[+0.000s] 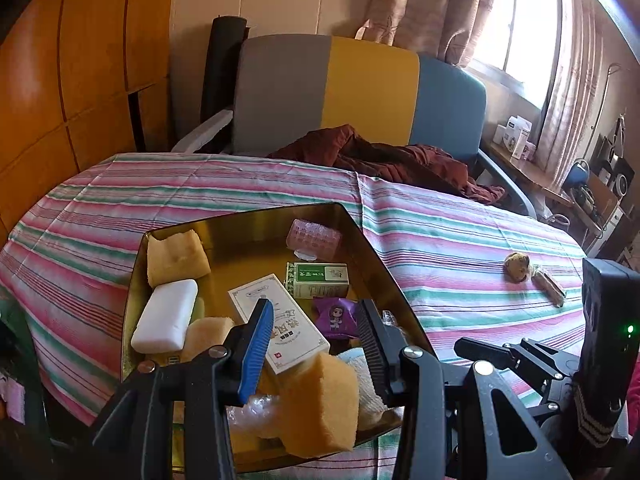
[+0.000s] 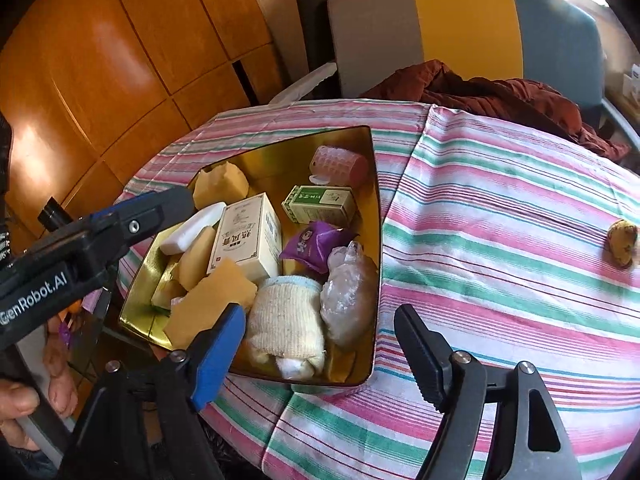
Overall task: Organize objects
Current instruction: 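Move both tools from the tray toward the plush toy and snack bar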
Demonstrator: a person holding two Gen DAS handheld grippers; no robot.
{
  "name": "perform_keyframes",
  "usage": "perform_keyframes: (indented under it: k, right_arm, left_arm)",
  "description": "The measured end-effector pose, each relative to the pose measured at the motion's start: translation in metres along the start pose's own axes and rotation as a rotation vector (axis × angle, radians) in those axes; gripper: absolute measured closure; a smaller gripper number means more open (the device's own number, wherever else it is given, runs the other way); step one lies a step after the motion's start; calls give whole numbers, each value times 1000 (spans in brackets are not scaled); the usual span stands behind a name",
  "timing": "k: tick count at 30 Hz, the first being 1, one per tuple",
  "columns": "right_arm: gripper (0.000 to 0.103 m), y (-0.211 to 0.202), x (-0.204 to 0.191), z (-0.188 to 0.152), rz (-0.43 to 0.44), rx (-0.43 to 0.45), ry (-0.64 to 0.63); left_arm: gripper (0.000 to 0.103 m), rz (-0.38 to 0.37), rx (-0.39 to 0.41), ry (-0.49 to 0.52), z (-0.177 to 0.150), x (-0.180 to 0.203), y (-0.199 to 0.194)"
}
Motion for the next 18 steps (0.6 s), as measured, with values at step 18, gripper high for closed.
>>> perform_keyframes:
  k: [18]
  right_arm:
    - [21,-21,51,2,-53,46,126]
  left_arm:
    - [59,-15,11,87,0,30,-7]
Point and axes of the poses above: each gripper's, at about its wrist camera, not at the fingertips, and y roughly the way its jaws point, x to its right, z to its top, the point moved 6 cm from there along y, roughly the way its jaws point, and after that the axes turned 11 degrees about -x, right-handed, at the moved point
